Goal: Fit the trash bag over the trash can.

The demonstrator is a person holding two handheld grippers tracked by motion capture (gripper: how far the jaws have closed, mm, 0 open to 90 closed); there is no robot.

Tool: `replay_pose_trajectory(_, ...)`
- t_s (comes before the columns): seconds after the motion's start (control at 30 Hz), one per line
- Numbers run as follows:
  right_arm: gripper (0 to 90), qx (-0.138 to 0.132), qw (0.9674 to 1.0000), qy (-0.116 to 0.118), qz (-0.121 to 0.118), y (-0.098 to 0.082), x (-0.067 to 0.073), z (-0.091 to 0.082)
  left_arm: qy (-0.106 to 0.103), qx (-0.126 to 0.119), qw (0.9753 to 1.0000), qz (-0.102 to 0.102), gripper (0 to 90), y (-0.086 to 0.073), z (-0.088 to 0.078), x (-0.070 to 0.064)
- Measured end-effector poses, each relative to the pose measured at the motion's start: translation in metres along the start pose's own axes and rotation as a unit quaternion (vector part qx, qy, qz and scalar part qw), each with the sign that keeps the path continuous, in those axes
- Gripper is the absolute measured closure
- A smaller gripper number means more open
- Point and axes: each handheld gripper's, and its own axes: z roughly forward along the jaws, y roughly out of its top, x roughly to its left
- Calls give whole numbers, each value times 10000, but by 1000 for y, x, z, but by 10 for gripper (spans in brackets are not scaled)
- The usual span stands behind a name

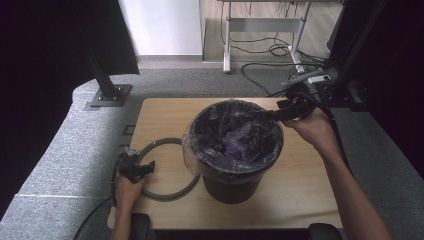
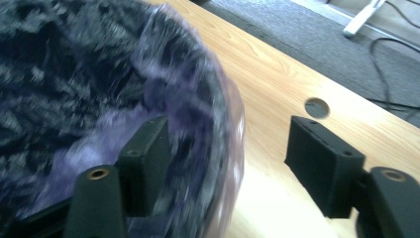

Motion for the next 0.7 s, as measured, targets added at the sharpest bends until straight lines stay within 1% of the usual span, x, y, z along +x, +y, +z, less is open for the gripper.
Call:
replay_pose_trajectory(0.07, 432, 129, 9998, -113, -55, -8, 5, -10, 2, 1, 10000, 0, 115, 0, 0, 0)
replay_pose_trajectory(0.1, 465, 219, 9997, -100, -72, -13, 7, -11, 2, 0, 10000, -2, 115, 0, 0, 0)
replay_pose_trajectory(0.13, 520, 321, 9994, -44, -72, -18, 9, -11, 2, 1, 10000, -1, 115, 0, 0, 0)
replay_pose_trajectory(0.17, 535, 441, 9990, -13, -86, -21, 10, -10, 2, 0, 10000, -1, 115, 0, 0, 0)
replay_pose_trajectory(0.23, 595, 487, 9986, 211, 31, -25, 10, -3, 3, 1, 10000, -2, 115, 0, 0, 0)
replay_pose_trajectory(0.27, 588, 538, 9983, 231, 14, -25, 11, 2, 5, 2, 10000, -4, 115, 0, 0, 0)
replay_pose_trajectory(0.3, 596, 592, 9981, 153, -13, -23, 12, 7, 7, 1, 10000, -7, 115, 0, 0, 0)
replay_pose_trajectory(0.4, 616, 786, 9968, 48, -159, -19, 12, 24, 9, 2, 10000, -9, 115, 0, 0, 0)
replay_pose_trajectory(0.43, 607, 808, 9966, 57, -165, -19, 11, 28, 8, 1, 10000, -9, 115, 0, 0, 0)
replay_pose_trajectory(0.47, 574, 713, 9973, 151, -100, -19, 9, 29, 9, 2, 10000, -8, 115, 0, 0, 0)
replay_pose_trajectory(0.5, 526, 618, 9979, 174, -83, -19, 8, 28, 9, 2, 10000, -9, 115, 0, 0, 0)
replay_pose_trajectory(0.53, 468, 551, 9984, 121, -92, -19, 8, 27, 9, 2, 10000, -10, 115, 0, 0, 0)
replay_pose_trajectory(0.57, 414, 487, 9987, 62, -123, -19, 7, 26, 9, 3, 10000, -8, 115, 0, 0, 0)
replay_pose_trajectory(0.6, 366, 410, 9991, 54, -119, -20, 7, 23, 8, 3, 10000, -7, 115, 0, 0, 0)
replay_pose_trajectory(0.7, 274, 166, 9998, 95, -60, -20, 7, 12, 14, 5, 10000, -16, 115, 0, 0, -1)
